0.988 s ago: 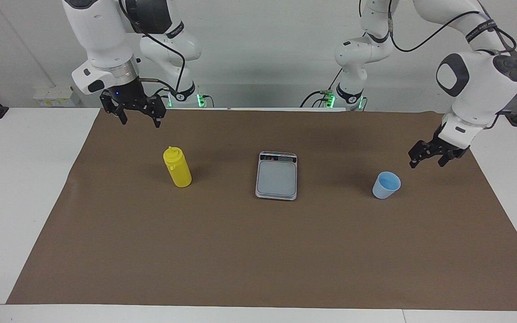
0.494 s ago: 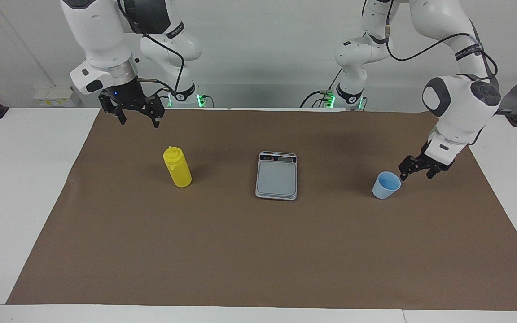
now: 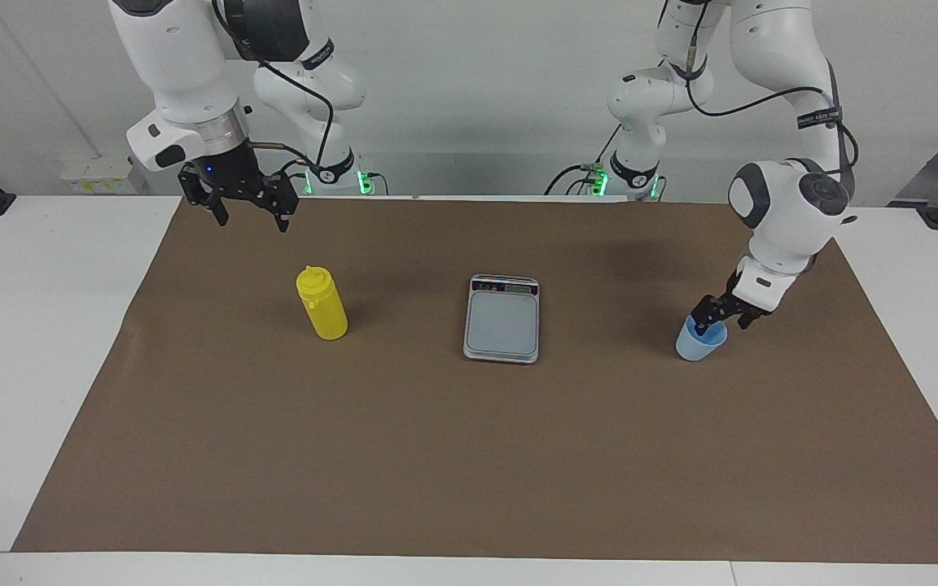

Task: Pour seasoning into cup on scale with both arms
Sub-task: 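Reach the left gripper down and grasp the light blue cup, then lift the blue cup with the left gripper and carry it onto the scale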

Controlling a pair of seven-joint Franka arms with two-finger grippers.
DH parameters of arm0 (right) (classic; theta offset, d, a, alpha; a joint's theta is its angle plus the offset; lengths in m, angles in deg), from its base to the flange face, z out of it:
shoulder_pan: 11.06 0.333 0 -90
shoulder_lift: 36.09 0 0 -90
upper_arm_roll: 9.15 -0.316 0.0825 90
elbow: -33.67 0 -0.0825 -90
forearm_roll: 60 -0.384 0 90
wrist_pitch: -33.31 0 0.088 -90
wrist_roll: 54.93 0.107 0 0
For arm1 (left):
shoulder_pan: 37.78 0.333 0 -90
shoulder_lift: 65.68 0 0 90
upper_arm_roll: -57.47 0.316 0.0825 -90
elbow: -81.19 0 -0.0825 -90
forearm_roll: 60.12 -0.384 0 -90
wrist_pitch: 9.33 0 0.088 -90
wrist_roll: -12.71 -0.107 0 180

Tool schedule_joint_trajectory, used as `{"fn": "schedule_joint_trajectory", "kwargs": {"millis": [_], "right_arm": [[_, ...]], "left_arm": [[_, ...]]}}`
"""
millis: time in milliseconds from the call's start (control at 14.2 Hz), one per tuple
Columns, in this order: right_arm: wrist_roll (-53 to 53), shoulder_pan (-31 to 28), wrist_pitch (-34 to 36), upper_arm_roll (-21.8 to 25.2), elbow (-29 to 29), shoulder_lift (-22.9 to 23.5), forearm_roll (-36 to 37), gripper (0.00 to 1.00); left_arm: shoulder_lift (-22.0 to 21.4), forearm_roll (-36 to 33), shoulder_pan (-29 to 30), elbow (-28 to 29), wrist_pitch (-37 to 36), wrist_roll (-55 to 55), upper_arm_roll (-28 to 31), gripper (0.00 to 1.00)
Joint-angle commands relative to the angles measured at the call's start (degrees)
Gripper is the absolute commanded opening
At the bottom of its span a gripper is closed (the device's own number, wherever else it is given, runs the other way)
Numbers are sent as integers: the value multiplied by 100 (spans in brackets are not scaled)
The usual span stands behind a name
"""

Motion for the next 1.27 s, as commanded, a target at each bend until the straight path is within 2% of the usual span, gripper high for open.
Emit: {"fn": "schedule_joint_trajectory", "kwargs": {"millis": [0,141,212,424,847,1059,1200], "right_arm": [[6,-49,-9,-19,108,-124,4,100],[15,-41,17,-19,108,-124,4,100],[15,-23,17,-19,108,-124,4,100],[15,-6,34,-19,108,-124,4,100],[77,12,17,-28,108,-124,-5,100],[453,21,-114,-28,117,-124,4,100],[551,21,-203,-28,117,-115,4,100]], "left_arm": [[123,72,-49,68,240,71,42,62],[123,72,-84,42,179,72,50,25],[123,72,-84,16,135,54,50,0],[132,64,-93,-203,-145,-42,50,0],[45,64,-93,-1398,-1569,-87,15,0],[-17,99,-452,-1987,-2272,44,-11,0],[-131,108,-820,-2102,-2441,561,-29,0]]}}
